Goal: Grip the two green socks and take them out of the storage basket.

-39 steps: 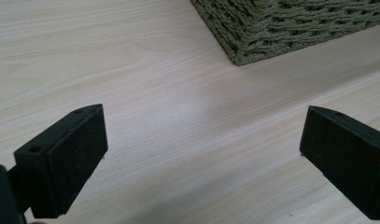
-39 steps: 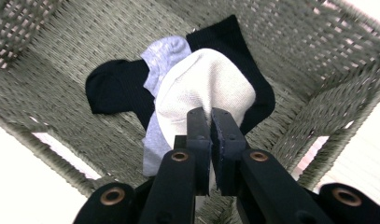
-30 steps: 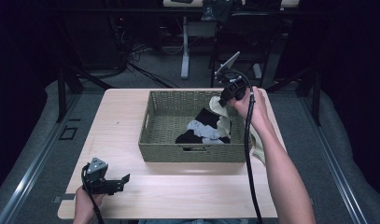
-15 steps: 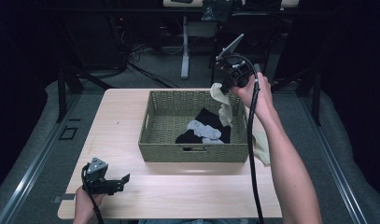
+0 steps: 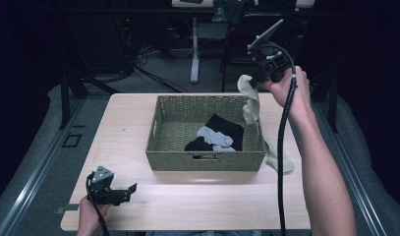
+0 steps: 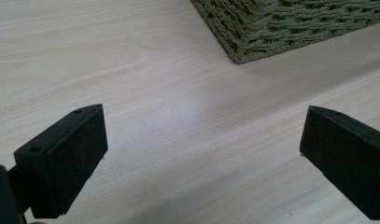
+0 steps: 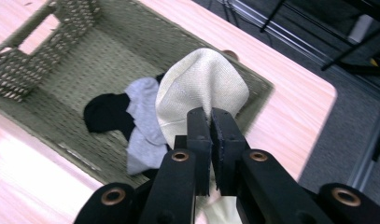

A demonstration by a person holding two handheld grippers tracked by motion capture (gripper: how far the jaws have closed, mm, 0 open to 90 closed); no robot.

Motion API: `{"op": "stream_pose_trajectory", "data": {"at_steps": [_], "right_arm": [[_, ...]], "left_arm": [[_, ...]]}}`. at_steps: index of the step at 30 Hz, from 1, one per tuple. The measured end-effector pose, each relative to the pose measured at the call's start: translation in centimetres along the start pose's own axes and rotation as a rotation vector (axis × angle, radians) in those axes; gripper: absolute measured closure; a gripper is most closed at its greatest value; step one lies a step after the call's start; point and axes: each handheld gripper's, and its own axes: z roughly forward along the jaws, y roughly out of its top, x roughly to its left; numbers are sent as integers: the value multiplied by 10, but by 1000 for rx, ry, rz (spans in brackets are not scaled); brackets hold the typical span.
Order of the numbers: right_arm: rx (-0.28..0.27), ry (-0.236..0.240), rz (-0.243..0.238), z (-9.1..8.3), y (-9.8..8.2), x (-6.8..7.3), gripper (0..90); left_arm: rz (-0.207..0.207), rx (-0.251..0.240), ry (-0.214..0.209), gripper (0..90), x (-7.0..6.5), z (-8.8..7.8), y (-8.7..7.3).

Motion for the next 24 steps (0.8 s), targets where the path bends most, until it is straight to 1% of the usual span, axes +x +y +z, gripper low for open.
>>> {"op": "stream_pose_trajectory", "data": {"at_steps": [3, 7, 10, 11, 12, 16, 18, 21, 24], "right_arm": [[-7, -20, 29, -9, -9, -12, 875], [-20, -34, 64, -18, -22, -28, 874], [-25, -38, 95, -20, -34, -40, 875], [-28, -36, 103, -20, -39, -44, 874], [-27, -38, 112, -19, -43, -48, 875], [-13, -42, 152, -8, -62, -62, 874], [8, -42, 167, -1, -71, -69, 875], [22, -39, 192, 13, -85, -77, 875], [43, -27, 213, 31, -100, -83, 874]], "left_arm": [[0, -2, 0, 9, 0, 0, 0], [0, -3, -1, 9, -1, 0, 0], [-1, -3, 0, 9, 0, 0, 0], [0, 4, -2, 9, 0, 0, 0], [0, -2, 0, 9, 0, 0, 0], [0, -3, 2, 9, -1, 0, 0], [0, 5, 2, 9, 0, 0, 1], [0, -1, 4, 9, -1, 1, 0], [0, -1, 4, 9, -1, 1, 0]]}}
